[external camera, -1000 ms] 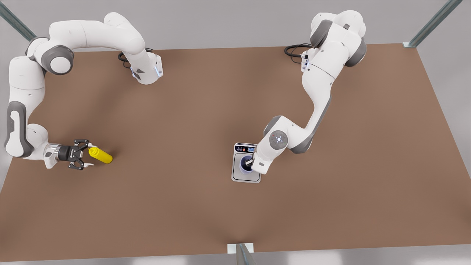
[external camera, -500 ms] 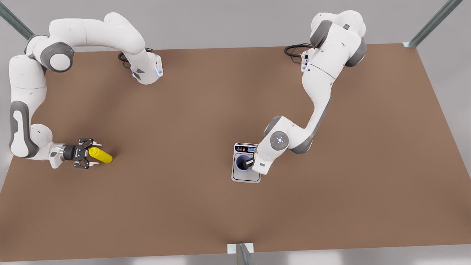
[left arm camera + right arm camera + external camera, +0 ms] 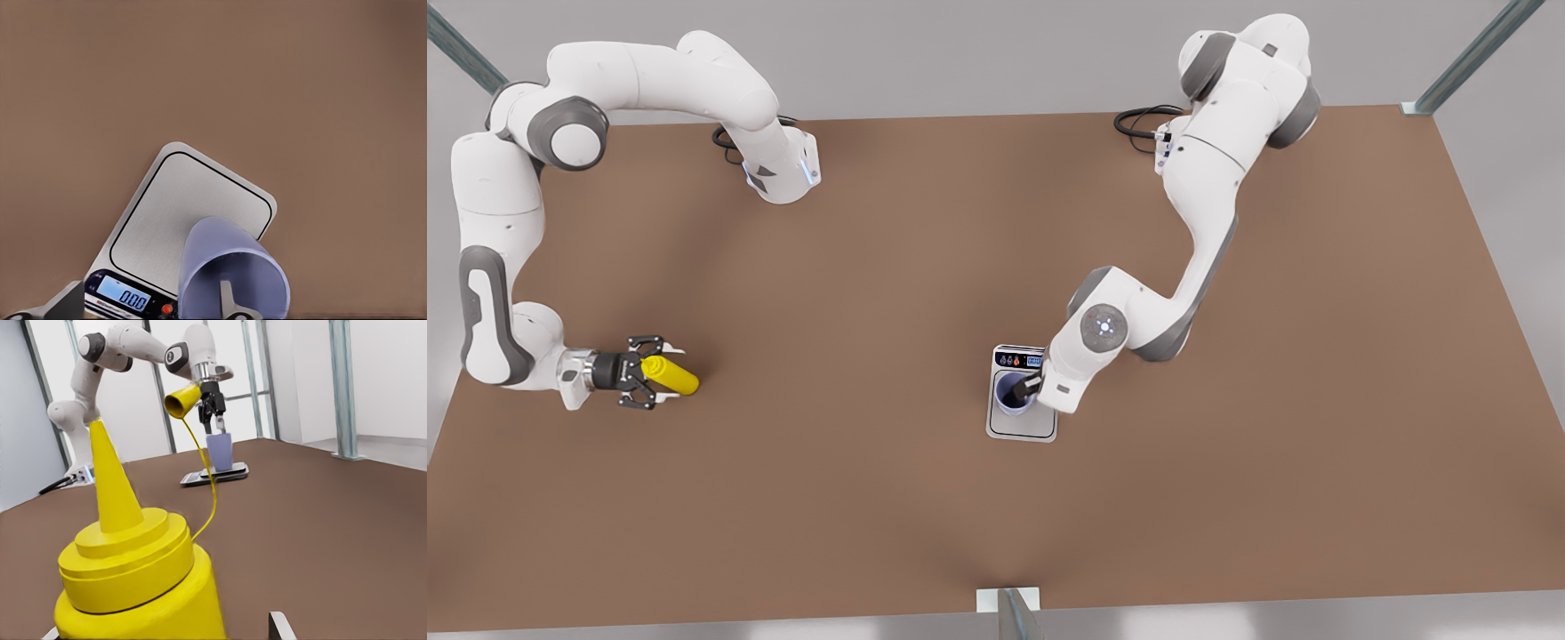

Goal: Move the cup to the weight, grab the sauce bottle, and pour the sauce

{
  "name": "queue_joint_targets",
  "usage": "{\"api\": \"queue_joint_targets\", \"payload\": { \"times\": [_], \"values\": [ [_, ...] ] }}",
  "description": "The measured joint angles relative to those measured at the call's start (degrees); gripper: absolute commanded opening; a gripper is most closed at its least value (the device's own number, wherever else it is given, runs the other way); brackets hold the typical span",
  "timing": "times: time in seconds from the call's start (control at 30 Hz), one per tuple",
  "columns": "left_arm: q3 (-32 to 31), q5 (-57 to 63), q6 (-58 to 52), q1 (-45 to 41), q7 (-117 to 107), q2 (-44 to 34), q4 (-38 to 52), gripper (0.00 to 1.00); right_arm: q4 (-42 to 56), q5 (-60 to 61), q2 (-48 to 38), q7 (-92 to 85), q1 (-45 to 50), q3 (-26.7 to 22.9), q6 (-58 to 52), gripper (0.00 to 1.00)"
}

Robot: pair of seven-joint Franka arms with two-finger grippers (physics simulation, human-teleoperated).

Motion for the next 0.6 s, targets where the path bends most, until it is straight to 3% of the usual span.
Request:
{"api": "queue_joint_targets", "payload": {
  "times": [0.07,0.1,0.13,0.17,0.27,0.3,0.37,0.6],
  "values": [
    [0.19,-0.13,-5.37,0.09,-1.02,-3.94,0.0,1.0,-0.35,0.01,-0.22,-0.65,-0.02,0.14,0.36,0.94],
    [0.82,-0.72,-10.08,0.51,-1.02,-7.6,0.0,1.0,-0.49,-0.01,-0.27,-0.92,-0.02,0.14,0.36,0.67],
    [2.18,-1.79,-16.61,2.87,-0.13,-11.92,0.0,1.0,-0.5,-0.07,-0.27,-0.93,-0.02,0.14,0.36,0.55],
    [4.05,-3.64,-21.09,5.78,0.67,-16.41,0.09,1.0,-0.5,-0.08,-0.27,-2.92,-0.02,0.14,0.36,0.49],
    [7.28,-10.09,-34.46,16.9,23.6,-24.33,0.09,1.0,-0.5,-0.01,-0.23,-3.94,-0.42,1.01,0.36,0.44],
    [8.63,-9.25,-39.45,17.28,40.23,-28.14,-1.06,1.0,-0.5,-0.06,-0.27,-3.72,-0.3,1.02,0.36,0.44],
    [9.72,-4.94,-37.73,15.59,45.47,-36.34,-8.22,1.0,-0.49,-0.1,-0.27,-3.45,-0.22,1.02,0.36,0.44],
    [10.55,0.61,-36.63,16.78,45.48,-36.42,-9.14,1.0,0.04,-0.15,-0.7,-1.31,0.06,1.1,0.26,0.43]
  ]
}}
